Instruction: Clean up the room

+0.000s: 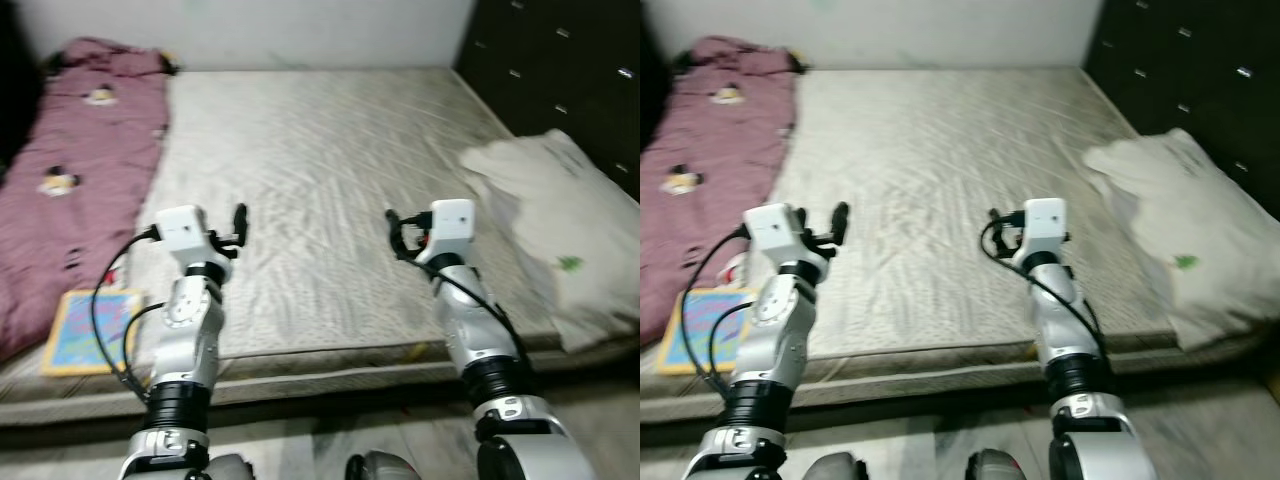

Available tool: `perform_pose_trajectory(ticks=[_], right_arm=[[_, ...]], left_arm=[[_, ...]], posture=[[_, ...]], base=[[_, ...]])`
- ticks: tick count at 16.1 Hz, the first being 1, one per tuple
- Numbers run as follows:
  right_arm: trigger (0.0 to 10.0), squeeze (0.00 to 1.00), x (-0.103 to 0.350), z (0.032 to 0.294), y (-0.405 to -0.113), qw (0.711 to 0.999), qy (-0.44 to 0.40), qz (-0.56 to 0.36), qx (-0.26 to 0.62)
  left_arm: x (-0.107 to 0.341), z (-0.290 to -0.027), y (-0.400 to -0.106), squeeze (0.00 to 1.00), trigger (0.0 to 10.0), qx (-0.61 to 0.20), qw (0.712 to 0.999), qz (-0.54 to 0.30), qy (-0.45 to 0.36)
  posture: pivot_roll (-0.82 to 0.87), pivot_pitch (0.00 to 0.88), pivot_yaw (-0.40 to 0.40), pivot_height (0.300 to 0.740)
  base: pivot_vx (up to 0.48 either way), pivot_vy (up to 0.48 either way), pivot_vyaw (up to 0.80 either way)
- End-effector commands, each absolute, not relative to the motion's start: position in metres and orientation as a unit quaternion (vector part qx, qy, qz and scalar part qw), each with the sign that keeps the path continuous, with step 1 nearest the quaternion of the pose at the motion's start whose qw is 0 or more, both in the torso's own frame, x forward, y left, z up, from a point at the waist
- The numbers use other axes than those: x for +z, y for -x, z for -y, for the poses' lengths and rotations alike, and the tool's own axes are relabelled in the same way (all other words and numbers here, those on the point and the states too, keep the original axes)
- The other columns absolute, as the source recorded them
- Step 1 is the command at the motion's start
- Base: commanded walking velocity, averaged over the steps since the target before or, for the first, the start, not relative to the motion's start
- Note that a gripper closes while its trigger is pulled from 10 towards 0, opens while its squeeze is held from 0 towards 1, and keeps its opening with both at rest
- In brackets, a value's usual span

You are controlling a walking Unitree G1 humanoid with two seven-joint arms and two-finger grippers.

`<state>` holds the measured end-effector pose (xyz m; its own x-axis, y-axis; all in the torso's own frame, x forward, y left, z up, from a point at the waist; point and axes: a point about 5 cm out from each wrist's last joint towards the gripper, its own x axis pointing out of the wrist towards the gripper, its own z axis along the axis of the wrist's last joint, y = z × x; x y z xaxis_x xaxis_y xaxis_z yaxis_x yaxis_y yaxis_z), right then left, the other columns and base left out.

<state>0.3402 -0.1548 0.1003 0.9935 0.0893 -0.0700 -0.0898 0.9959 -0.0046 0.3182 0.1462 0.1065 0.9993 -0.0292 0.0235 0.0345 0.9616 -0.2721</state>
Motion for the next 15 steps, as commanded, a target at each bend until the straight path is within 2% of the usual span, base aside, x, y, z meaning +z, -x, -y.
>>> perform_pose_trajectory(ticks=[1, 9, 11, 15], right_arm=[[10.0, 0.00, 0.1012, 0.1486, -0.3416, 0.998, 0.000, -0.037, 0.055], [10.0, 0.00, 0.1003, 0.1481, -0.3419, 0.997, 0.003, -0.041, 0.058], [10.0, 0.00, 0.0997, 0.1478, -0.3419, 0.997, 0.004, -0.043, 0.060], [10.0, 0.00, 0.1036, 0.1474, -0.3411, 0.998, 0.019, -0.029, 0.060]], left_arm=[[0.1066, -0.1527, -0.3186, 0.00, 10.0, -0.008, 0.991, 0.009, 0.132], [0.1069, -0.1521, -0.3188, 0.00, 10.0, -0.009, 0.991, 0.010, 0.134], [0.1062, -0.1520, -0.3188, 0.00, 10.0, -0.008, 0.991, 0.008, 0.131], [0.1059, -0.1503, -0.3182, 0.00, 10.0, -0.015, 0.990, 0.010, 0.136]], posture=[[0.02, 0.000, -0.029, 0.740], [0.02, 0.000, -0.028, 0.740], [0.02, 0.000, -0.030, 0.740], [0.02, 0.000, -0.029, 0.740]], base=[[0.000, 0.476, 0.00], [0.000, 0.475, 0.00], [0.000, 0.000, 0.00], [0.000, 0.338, 0.00]])
